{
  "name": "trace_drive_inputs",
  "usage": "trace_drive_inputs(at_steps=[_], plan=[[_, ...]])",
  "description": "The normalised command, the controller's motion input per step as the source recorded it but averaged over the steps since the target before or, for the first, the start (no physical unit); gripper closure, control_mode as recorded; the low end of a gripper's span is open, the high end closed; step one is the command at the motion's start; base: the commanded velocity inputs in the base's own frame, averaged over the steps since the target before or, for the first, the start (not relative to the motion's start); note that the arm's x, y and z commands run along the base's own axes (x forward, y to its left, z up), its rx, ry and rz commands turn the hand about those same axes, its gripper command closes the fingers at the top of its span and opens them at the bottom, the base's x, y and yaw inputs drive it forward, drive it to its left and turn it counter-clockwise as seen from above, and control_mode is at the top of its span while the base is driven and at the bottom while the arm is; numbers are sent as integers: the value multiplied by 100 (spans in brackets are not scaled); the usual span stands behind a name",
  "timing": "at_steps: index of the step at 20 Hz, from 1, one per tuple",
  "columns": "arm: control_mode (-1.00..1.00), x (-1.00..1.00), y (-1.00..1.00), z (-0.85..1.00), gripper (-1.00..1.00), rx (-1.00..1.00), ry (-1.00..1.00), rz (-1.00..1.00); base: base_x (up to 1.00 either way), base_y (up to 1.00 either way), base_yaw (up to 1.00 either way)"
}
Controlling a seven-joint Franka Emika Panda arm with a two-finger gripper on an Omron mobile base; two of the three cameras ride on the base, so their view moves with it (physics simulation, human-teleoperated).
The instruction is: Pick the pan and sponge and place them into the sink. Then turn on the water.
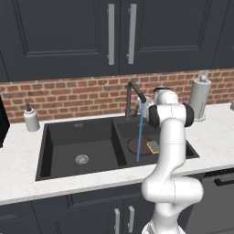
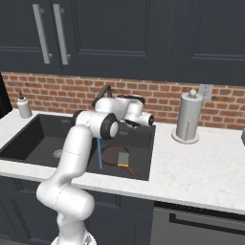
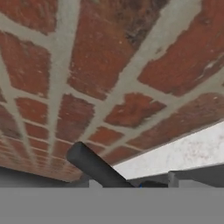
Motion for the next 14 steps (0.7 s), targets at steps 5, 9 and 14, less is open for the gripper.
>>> trace_drive_inputs(at_steps=[5,9,14], plan=[[-100,0,0,-4,100,11,2,-1,0,0,0],[-100,0,0,-5,100,0,0,0,0,0,0],[-100,0,0,0,100,0,0,0,0,0,0]])
